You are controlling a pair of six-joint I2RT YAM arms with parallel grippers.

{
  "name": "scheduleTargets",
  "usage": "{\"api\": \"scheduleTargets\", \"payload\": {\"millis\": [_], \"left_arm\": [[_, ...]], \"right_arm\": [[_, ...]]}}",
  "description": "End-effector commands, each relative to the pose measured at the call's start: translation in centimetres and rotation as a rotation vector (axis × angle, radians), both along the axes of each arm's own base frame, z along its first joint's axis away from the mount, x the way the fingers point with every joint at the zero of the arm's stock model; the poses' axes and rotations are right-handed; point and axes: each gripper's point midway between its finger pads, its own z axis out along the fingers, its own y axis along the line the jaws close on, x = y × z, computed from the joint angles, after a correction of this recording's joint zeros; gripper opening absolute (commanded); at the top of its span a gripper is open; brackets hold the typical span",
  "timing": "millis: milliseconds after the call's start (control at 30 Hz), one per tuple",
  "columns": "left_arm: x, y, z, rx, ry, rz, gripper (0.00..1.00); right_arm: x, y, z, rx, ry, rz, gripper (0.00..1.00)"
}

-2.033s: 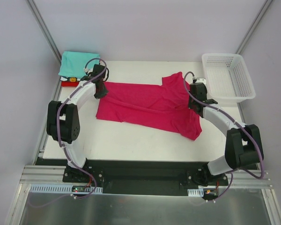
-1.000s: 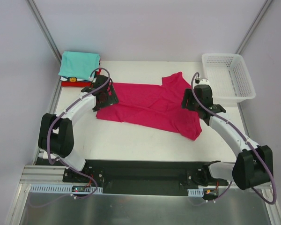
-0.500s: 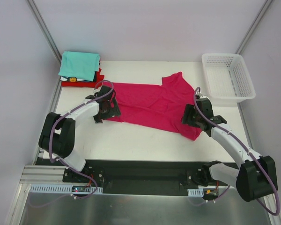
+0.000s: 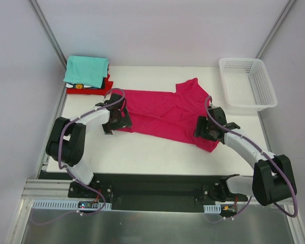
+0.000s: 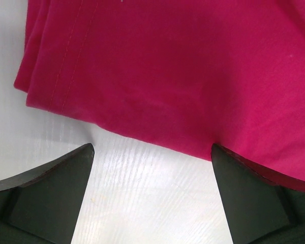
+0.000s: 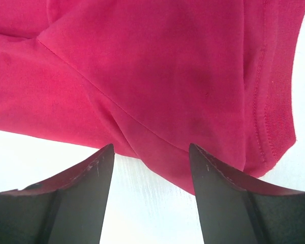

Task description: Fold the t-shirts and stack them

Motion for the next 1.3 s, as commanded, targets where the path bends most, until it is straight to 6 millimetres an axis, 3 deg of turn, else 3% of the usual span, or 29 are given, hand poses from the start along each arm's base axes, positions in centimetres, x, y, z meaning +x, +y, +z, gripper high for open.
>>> {"api": "scheduleTargets", "payload": {"millis": [0,300,533,767,967,1267], "left_arm": [[1.5,0.2,0.6,-0.015,-0.017,-0.005,0.99],[-0.1,0.8,0.0,-0.020,0.021,0.015,0.99],[-1.4,2.0,-0.6,0.011,0.067,0.045,0.99],[-2.4,3.1,-0.1,0.029,0.075,0.077,0.99],[-3.9,5.2,-0.8,0.048,0.114,0.141,0.99],[-3.4,6.2,-0.5,0.043,0.109,0.176,0.99]], "right_arm": [[-0.3,0.4,-0.7,0.012,0.030,0.005,0.64],[-1.5,0.6,-2.7,0.016,0.096,0.030,0.64],[-1.8,-0.4,-4.1,-0.042,0.140,0.002,0.63],[-1.5,-1.2,-3.9,-0.087,0.163,-0.018,0.63],[-1.0,-2.0,-3.9,-0.100,0.177,-0.050,0.63],[-1.0,-3.9,-3.8,-0.120,0.194,-0.088,0.63]]}}
